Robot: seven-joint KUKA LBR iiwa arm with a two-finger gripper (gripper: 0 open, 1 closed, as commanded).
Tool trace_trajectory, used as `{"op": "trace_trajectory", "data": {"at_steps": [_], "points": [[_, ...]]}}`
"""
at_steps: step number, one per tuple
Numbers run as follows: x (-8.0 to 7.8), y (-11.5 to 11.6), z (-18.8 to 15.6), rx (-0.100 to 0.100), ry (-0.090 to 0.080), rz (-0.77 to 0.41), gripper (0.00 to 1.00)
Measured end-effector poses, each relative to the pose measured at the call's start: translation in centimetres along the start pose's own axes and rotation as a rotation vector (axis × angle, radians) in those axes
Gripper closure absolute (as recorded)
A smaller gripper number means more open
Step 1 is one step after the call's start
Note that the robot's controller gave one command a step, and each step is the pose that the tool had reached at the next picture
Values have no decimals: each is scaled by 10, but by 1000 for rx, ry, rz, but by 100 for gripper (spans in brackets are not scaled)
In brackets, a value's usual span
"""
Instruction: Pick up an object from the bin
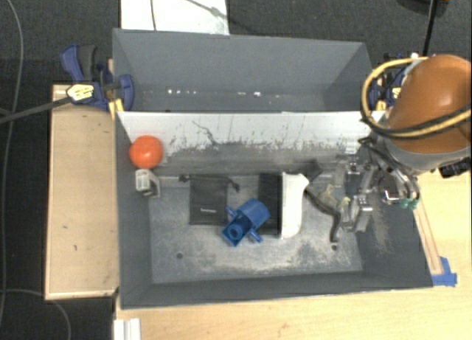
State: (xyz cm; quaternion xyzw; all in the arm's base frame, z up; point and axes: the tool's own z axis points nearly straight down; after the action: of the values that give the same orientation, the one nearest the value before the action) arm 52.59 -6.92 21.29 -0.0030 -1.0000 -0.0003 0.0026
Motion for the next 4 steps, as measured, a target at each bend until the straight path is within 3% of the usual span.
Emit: {"op": "trace_trajectory", "data": {"at_steps": [1, 2, 3, 4], "points": [[-1, 0, -5, 1, -8, -2, 0], [-1, -5, 37, 2, -15, 9, 0], [-2, -38, 77, -1, -7, 79, 0], [-11, -49, 85, 4, -13, 124, 0]]}}
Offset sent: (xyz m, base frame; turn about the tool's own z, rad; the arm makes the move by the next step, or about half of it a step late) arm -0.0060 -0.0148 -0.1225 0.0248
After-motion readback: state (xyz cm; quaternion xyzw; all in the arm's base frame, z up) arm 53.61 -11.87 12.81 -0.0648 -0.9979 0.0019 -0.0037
